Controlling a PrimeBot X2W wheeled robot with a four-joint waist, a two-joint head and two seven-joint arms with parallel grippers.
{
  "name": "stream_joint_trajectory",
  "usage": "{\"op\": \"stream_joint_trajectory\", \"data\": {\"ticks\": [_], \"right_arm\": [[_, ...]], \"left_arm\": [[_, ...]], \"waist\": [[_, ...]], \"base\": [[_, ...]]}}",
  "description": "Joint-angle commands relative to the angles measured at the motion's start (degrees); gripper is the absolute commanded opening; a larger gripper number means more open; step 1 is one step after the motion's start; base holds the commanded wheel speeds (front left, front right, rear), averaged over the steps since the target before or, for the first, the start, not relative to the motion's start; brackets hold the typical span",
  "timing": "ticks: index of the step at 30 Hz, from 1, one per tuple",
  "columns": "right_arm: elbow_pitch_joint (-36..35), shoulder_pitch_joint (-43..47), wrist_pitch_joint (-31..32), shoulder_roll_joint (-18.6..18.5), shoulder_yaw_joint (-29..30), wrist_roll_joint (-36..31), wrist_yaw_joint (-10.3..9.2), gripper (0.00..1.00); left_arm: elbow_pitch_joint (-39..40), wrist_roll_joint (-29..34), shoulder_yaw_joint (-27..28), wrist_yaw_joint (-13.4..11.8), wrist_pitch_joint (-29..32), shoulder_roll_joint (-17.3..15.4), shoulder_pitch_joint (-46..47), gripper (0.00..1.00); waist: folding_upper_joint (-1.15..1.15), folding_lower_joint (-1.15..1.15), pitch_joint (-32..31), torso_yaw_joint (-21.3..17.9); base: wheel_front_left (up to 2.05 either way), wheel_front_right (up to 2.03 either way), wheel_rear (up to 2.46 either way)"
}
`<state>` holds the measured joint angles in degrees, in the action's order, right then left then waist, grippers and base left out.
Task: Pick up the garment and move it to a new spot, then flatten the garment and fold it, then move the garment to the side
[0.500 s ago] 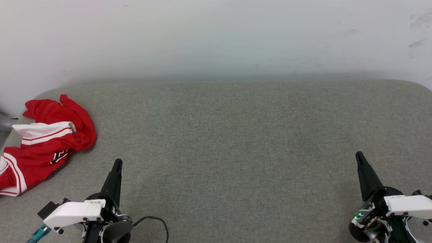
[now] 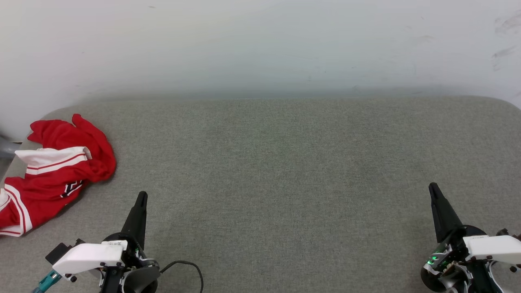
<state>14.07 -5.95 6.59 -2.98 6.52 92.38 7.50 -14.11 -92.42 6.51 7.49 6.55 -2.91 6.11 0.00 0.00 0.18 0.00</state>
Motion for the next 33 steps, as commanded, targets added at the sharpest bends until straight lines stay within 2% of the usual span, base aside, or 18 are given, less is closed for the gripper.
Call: {"op": "stream_joint_trajectory", "data": {"ticks": [1,15,16,25,33], "right_arm": [[0.02,-0.75,0.00,0.25,-0.05,0.01,-0.02,0.00],[0.02,-0.75,0.00,0.25,-0.05,0.01,-0.02,0.00],[-0.01,0.00,-0.03,0.00,0.00,-0.03,0.00,1.00],[1.33,1.83,-1.61,0.03,-0.05,-1.85,0.00,1.00],[-0.08,2.06,-3.58,0.03,0.41,-7.74,0.00,1.00]], "left_arm": [[0.09,0.07,0.10,0.15,0.08,0.09,0.38,0.00],[0.09,0.07,0.10,0.15,0.08,0.09,0.38,0.00],[0.01,0.01,0.00,0.00,-0.03,0.00,0.00,1.00],[-0.92,1.22,-0.48,-0.01,-1.71,0.16,-1.51,1.00],[0.44,7.57,0.05,-0.38,-3.67,0.14,-1.30,1.00]], "waist": [[0.00,0.00,0.00,0.00],[0.00,0.00,0.00,0.00],[0.00,0.00,0.00,0.00],[0.00,0.00,0.03,0.02],[0.00,0.00,0.06,0.08]], "base": [[0.00,0.00,0.00],[0.00,0.00,0.00],[0.00,0.00,0.00],[0.00,0.00,0.00],[0.00,0.00,0.00]]}}
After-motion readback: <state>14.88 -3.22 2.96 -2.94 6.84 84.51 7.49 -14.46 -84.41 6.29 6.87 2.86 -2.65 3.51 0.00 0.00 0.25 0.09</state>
